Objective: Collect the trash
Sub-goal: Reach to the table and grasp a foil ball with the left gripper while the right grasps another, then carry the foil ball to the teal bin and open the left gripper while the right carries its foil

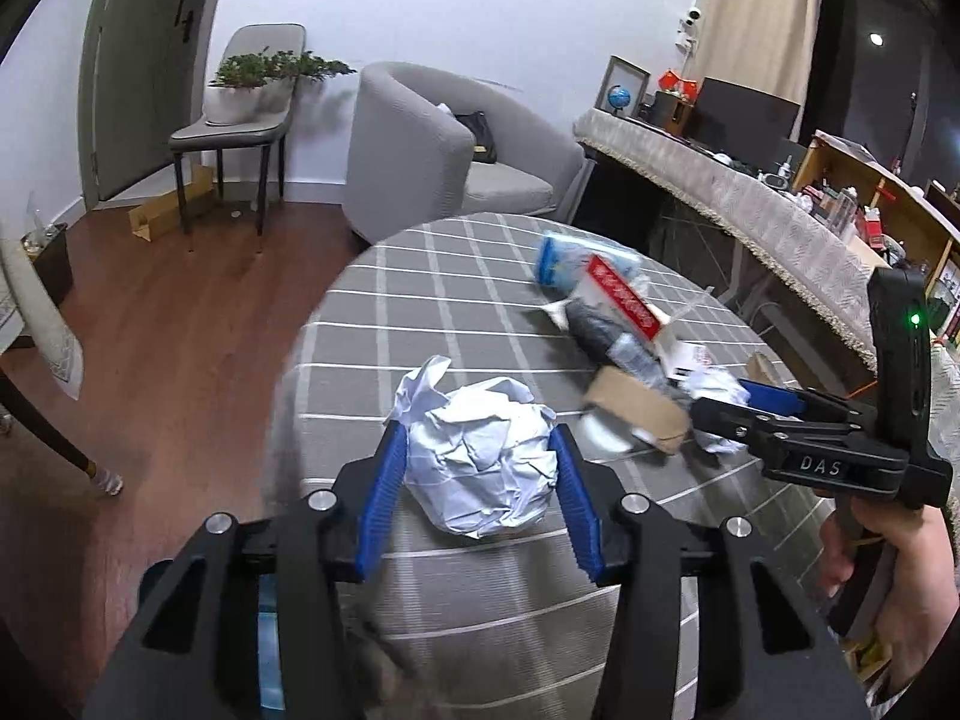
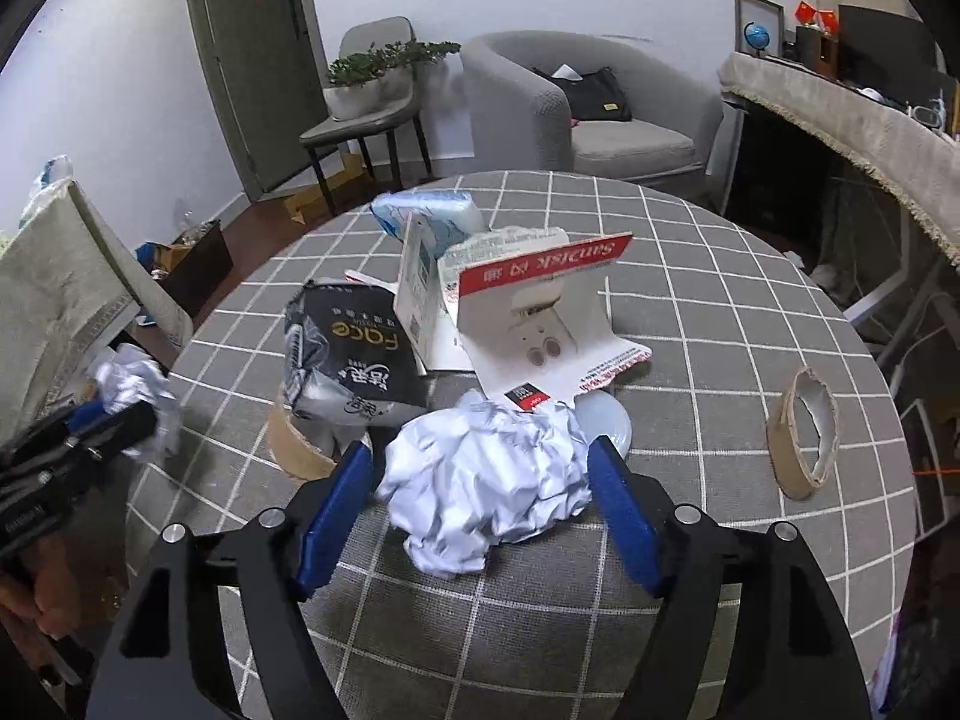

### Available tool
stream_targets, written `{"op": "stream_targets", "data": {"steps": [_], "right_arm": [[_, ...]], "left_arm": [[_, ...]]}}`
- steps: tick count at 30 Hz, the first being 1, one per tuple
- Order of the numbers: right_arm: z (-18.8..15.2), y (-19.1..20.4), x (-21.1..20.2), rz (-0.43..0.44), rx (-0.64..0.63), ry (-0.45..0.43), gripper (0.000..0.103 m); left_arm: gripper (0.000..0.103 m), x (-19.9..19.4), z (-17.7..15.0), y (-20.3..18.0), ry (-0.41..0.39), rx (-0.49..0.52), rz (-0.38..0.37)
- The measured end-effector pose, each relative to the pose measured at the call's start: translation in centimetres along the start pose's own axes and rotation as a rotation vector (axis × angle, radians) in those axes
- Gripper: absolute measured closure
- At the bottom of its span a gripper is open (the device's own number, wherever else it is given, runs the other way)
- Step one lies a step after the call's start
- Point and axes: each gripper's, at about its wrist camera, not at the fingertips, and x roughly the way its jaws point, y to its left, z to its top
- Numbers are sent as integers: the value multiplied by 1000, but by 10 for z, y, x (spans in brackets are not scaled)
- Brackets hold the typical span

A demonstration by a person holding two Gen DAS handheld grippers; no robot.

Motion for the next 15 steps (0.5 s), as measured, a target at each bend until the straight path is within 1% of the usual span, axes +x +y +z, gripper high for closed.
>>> {"op": "stream_targets", "data": {"steps": [1,4,10,15], "right_arm": [[0,0,2,-13,4,5,35],[1,1,-1,-16,27,-10,40],[9,11,-18,-21,43,-83,40],[17,30,-27,10,51,-153,40]], "left_arm": [[51,-3,0,6,-4,-3,10],[51,-10,-1,22,-14,-16,33],[51,-19,-4,52,-19,-39,77],[51,-23,-12,74,-1,-35,118]]}}
